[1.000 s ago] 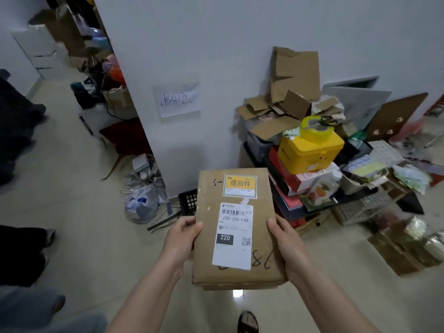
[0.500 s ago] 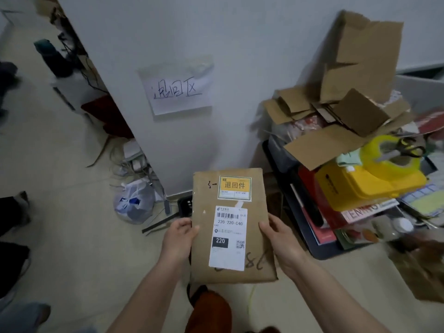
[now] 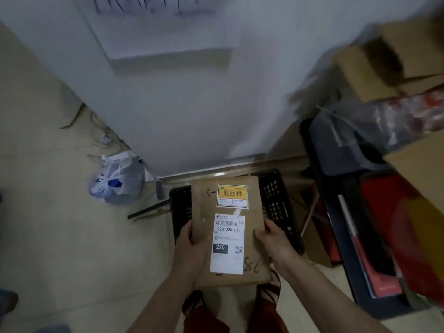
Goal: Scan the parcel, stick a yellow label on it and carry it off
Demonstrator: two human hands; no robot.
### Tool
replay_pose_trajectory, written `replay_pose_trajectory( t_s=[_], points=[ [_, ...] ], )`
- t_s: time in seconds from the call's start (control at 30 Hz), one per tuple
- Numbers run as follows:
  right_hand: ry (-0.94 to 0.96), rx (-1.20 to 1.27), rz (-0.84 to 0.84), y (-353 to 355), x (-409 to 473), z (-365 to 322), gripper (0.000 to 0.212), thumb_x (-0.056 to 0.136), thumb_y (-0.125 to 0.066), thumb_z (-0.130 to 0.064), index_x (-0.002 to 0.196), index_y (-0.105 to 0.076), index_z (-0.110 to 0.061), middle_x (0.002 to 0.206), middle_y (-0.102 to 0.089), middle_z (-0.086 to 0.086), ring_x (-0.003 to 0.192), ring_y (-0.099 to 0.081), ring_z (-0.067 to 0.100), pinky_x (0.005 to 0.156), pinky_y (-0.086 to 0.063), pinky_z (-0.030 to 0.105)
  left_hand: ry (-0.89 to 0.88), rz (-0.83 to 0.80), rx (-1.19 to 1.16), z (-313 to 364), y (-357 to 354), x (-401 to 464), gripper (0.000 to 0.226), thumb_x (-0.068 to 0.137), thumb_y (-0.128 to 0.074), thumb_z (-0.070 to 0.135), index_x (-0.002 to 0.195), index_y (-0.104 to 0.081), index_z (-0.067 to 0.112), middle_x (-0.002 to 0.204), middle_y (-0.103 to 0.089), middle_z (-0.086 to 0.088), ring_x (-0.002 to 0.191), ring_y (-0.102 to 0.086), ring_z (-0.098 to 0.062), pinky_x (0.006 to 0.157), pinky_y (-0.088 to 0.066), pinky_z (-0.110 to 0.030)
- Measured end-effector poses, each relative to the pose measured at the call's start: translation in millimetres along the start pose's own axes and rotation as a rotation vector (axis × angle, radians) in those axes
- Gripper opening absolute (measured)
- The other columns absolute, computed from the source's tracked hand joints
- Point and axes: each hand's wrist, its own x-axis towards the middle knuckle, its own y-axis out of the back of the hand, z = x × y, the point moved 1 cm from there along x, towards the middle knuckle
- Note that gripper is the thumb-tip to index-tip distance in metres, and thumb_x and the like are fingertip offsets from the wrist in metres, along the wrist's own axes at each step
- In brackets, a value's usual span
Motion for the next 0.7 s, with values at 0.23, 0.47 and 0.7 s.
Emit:
replay_pose_trajectory(
  t_s=[0.23,0.47,0.7],
  points=[
    [-0.053,-0.018,-0.006,6,148,58,0.037,0.094,-0.045,-0.005,0.122,-0.053,-0.028,0.102,-0.067,-0.003,0.094,-0.063,0.018,0.078,-0.052,0.034,0.084,-0.017,-0.068,-75,-63,127,0.038,0.085,-0.063,0.015,0.114,-0.053,0.037,0.096,-0.067,0.015,0.082,-0.066,-0.006,0.058,-0.051,-0.016],
    [-0.143,-0.047,-0.060,-4,233,108,0.051,0.094,-0.041,0.006,0.139,-0.041,-0.016,0.131,-0.053,0.000,0.109,-0.054,0.017,0.074,-0.047,0.021,0.140,-0.032,0.013,-143,-102,209,0.054,0.082,-0.060,-0.001,0.125,-0.044,0.027,0.120,-0.061,-0.006,0.099,-0.061,-0.020,0.067,-0.052,-0.023],
    [-0.233,-0.021,-0.143,-11,217,98,0.042,0.095,-0.040,0.003,0.131,-0.051,-0.015,0.125,-0.057,0.000,0.096,-0.058,0.015,0.079,-0.053,0.031,0.180,-0.160,0.020,-138,-107,188,0.058,0.090,-0.058,0.006,0.142,-0.037,0.021,0.135,-0.055,-0.004,0.107,-0.056,-0.016,0.061,-0.049,-0.005]
  ],
)
